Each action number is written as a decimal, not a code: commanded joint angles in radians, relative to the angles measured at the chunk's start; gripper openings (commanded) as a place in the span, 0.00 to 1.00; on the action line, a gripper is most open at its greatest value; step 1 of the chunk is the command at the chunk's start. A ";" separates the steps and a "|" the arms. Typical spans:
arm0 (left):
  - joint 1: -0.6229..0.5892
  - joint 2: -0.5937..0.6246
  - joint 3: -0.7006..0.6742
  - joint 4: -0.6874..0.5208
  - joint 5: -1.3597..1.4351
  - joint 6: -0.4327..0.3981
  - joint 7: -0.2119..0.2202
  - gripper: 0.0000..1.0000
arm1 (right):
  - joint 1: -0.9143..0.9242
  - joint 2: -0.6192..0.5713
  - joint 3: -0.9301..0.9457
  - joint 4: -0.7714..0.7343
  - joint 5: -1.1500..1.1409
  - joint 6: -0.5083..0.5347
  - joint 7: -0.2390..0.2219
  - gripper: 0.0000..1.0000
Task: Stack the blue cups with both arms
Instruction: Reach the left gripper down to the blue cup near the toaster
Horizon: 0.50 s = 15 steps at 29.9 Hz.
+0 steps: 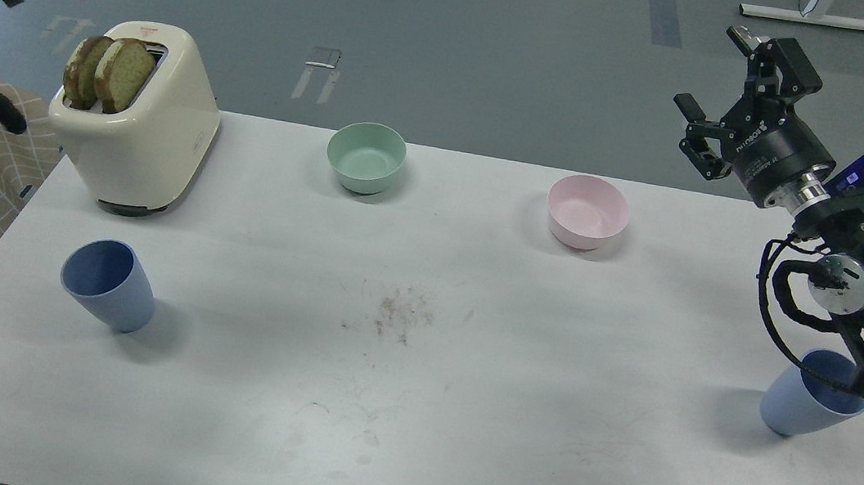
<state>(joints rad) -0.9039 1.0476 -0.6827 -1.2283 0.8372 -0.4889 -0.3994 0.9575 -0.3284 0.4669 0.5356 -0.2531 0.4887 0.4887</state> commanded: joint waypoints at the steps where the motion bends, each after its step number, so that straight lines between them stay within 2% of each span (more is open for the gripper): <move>1: 0.033 0.189 0.008 -0.097 0.213 0.000 -0.022 0.98 | -0.002 -0.012 -0.001 0.012 -0.002 0.000 0.000 1.00; 4: 0.062 0.276 0.047 -0.111 0.333 0.000 -0.082 0.98 | -0.002 -0.009 -0.001 0.012 -0.002 0.000 0.000 1.00; 5: 0.071 0.319 0.081 -0.111 0.400 0.000 -0.089 0.98 | 0.000 -0.008 -0.002 0.014 -0.002 0.000 0.000 1.00; 11: 0.072 0.429 0.317 -0.111 0.597 0.010 -0.089 0.98 | 0.000 -0.003 -0.002 0.021 -0.002 0.000 0.000 1.00; 15: 0.074 0.419 0.477 -0.109 0.588 0.124 -0.089 0.98 | -0.003 -0.001 -0.001 0.029 -0.002 0.000 0.000 1.00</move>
<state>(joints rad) -0.8314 1.4722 -0.3119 -1.3385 1.4273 -0.4328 -0.4888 0.9567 -0.3306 0.4647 0.5597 -0.2548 0.4887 0.4887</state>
